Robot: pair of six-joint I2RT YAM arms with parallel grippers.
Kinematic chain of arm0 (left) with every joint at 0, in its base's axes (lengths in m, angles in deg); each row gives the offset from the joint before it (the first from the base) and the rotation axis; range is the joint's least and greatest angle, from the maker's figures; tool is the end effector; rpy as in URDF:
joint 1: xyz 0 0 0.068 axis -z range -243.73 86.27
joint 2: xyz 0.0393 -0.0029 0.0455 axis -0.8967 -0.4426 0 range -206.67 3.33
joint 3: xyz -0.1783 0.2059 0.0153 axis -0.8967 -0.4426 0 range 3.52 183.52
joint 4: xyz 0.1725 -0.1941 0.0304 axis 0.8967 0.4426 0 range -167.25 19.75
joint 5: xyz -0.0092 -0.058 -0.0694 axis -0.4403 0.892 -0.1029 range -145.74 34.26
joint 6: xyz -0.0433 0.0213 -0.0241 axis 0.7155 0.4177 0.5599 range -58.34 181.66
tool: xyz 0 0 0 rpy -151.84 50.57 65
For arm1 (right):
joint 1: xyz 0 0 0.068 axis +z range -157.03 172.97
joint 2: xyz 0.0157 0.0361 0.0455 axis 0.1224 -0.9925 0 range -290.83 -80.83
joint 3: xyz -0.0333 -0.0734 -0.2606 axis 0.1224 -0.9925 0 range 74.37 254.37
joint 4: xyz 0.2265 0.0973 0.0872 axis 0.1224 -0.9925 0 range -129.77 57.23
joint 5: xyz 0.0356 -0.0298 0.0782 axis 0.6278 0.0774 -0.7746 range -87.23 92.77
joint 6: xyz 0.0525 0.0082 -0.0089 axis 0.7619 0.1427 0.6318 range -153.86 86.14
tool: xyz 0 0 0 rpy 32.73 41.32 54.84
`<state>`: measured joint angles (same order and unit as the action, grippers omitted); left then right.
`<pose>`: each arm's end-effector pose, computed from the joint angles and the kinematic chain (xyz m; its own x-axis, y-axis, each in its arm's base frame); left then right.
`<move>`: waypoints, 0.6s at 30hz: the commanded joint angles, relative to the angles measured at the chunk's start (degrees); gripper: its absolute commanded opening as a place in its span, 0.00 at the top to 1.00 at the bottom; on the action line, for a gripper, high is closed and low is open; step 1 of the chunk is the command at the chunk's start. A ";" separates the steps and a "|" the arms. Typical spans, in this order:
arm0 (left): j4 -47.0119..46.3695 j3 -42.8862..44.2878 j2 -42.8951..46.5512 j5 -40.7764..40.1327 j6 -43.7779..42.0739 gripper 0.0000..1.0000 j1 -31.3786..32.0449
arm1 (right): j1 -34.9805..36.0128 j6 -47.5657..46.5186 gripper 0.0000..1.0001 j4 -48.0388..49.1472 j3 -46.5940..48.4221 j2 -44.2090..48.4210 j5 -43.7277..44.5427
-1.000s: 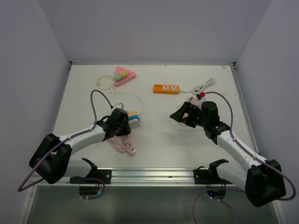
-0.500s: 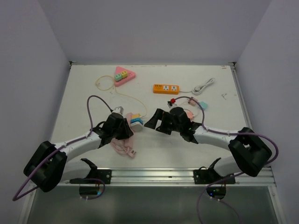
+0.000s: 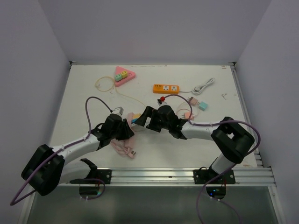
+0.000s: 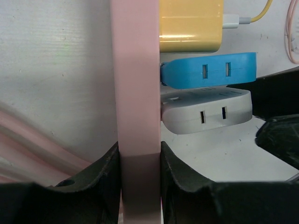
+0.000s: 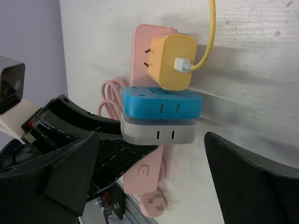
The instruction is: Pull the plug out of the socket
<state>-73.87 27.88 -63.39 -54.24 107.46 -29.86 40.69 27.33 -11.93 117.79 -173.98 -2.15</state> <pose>0.1768 -0.1197 0.1569 -0.8249 -0.3095 -0.4731 -0.0273 0.8577 -0.5135 0.2227 0.2495 0.1761 -0.8468 0.3663 -0.3857 -0.0949 0.6094 0.7872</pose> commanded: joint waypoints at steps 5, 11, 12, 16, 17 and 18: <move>-6.45 -0.36 2.73 1.93 -0.10 1.00 0.15 | 1.32 2.09 0.04 3.33 2.81 -3.36 1.50; -6.89 -0.37 2.65 2.19 0.08 1.00 0.15 | 1.93 2.53 0.11 5.52 2.37 -4.94 1.59; -6.89 -0.45 2.65 2.28 0.08 1.00 0.15 | 1.93 2.53 0.11 5.79 2.37 -5.12 1.50; -6.89 -0.80 2.91 2.28 0.16 1.00 0.15 | 1.93 2.71 0.16 6.67 2.20 -5.12 1.59; -6.98 -0.89 2.91 2.28 0.17 1.00 0.15 | 1.93 2.79 0.16 7.19 2.11 -5.03 1.68; -6.98 -0.98 3.00 2.28 0.25 1.00 0.15 | 1.93 3.06 0.17 7.54 2.11 -5.03 1.68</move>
<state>-74.81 27.05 -62.49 -53.83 107.50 -29.86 42.42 29.54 -8.44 118.45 -179.03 -2.05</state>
